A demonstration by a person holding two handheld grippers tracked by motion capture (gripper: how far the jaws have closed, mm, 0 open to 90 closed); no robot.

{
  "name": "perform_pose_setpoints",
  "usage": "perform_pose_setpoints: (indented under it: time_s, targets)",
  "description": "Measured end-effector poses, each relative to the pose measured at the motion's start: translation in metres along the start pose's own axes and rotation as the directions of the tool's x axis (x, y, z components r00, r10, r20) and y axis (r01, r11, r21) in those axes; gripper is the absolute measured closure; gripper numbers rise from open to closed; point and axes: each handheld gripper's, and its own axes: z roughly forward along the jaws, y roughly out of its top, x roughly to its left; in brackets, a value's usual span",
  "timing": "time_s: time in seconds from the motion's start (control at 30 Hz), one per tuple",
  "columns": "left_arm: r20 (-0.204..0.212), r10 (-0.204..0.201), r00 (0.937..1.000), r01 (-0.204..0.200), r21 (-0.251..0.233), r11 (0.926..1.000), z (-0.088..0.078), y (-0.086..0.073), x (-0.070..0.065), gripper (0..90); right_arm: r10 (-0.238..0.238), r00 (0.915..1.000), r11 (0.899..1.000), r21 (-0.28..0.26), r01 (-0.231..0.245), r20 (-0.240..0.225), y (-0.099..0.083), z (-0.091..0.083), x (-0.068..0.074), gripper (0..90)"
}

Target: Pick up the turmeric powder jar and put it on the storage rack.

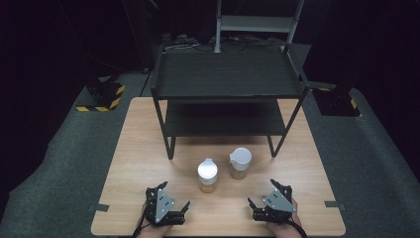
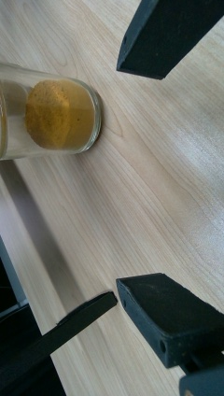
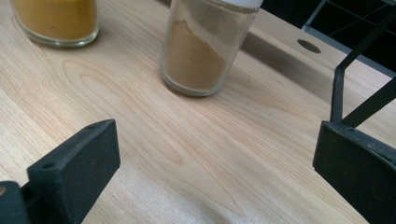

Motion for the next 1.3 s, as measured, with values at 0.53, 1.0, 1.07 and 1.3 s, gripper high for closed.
perform_pose_setpoints:
  time_s: [0.53,1.0,1.07,1.3]
  targets:
    - [-0.005,0.036,0.9993,-0.036,0.014,0.9993,0.001,0.002,-0.004,0.6,-0.003,1.0,1.0,-0.003,0.003,0.002,-0.001,0.0,0.0,0.0]
    - [0.003,0.01,0.9999,-0.01,0.016,0.9998,0.001,0.003,0.0,0.6,-0.007,1.0,1.0,0.007,0.007,-0.007,0.001,0.001,-0.001,0.0]
    - [0.02,-0.022,0.9996,0.023,-0.008,0.9997,-0.002,0.001,0.004,0.6,-0.001,1.0,1.0,0.007,0.001,-0.005,0.001,0.0,-0.001,0.0]
    - [0.014,-0.024,0.9996,0.025,-0.053,0.9983,-0.009,0.004,0.004,0.6,-0.001,1.0,1.0,0.007,0.001,-0.004,0.001,0.0,-0.001,0.0]
